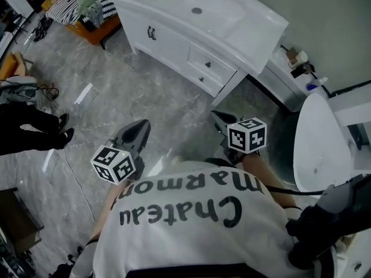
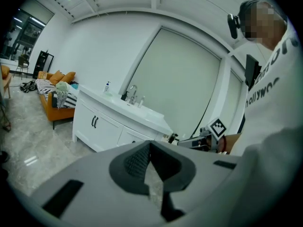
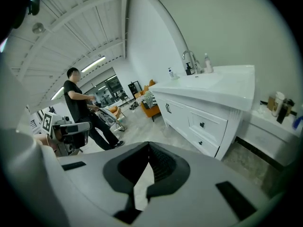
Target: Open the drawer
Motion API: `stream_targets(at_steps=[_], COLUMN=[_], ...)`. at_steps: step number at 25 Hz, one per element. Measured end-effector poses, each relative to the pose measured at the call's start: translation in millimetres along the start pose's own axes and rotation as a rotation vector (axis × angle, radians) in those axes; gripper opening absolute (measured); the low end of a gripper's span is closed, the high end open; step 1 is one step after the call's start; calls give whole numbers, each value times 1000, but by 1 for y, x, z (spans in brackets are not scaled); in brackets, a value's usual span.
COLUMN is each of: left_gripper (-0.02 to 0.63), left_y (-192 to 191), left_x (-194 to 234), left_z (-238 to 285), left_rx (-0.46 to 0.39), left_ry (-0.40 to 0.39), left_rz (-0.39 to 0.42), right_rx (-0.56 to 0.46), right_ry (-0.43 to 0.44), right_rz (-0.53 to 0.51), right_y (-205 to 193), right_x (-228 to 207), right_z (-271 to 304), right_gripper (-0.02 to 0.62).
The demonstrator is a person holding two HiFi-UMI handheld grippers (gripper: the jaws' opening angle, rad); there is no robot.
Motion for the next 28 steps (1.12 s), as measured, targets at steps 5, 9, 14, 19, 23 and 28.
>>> stream_targets(at_steps=[5,9,14,19,23,28], left_gripper=[8,8,8,8,8,8], left_y=[2,8,25,41,42,63], left_x=[7,4,1,25,55,71], left_z=[12,35,63,85,108,147], left_rx=[12,42,53,49,113,140], left_ry=[-16,-52,-114,-86,-43,-115], left_rz=[-15,14,54,71,65,119], right_rx=[26,8,-61,-122,-132,-91], right_ry=[-6,-28,-56,-63,-133,-239], right_rz=[-4,7,65,156,216,248], right_y=[0,6,19,30,31,24], right_x=[-2,-14,-39,-67,-104,-154], right_z=[8,21,49,89,126,175], right_gripper=[11,11,11,11,11,12])
Point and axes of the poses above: the fingertips, and each gripper's own axes: z forward along the fingers, x to its left, y out of its top, the point moved 3 cm from there along -z, backward along the fingers, and after that the axes turned 15 degrees about -z, right-handed, at the moved point
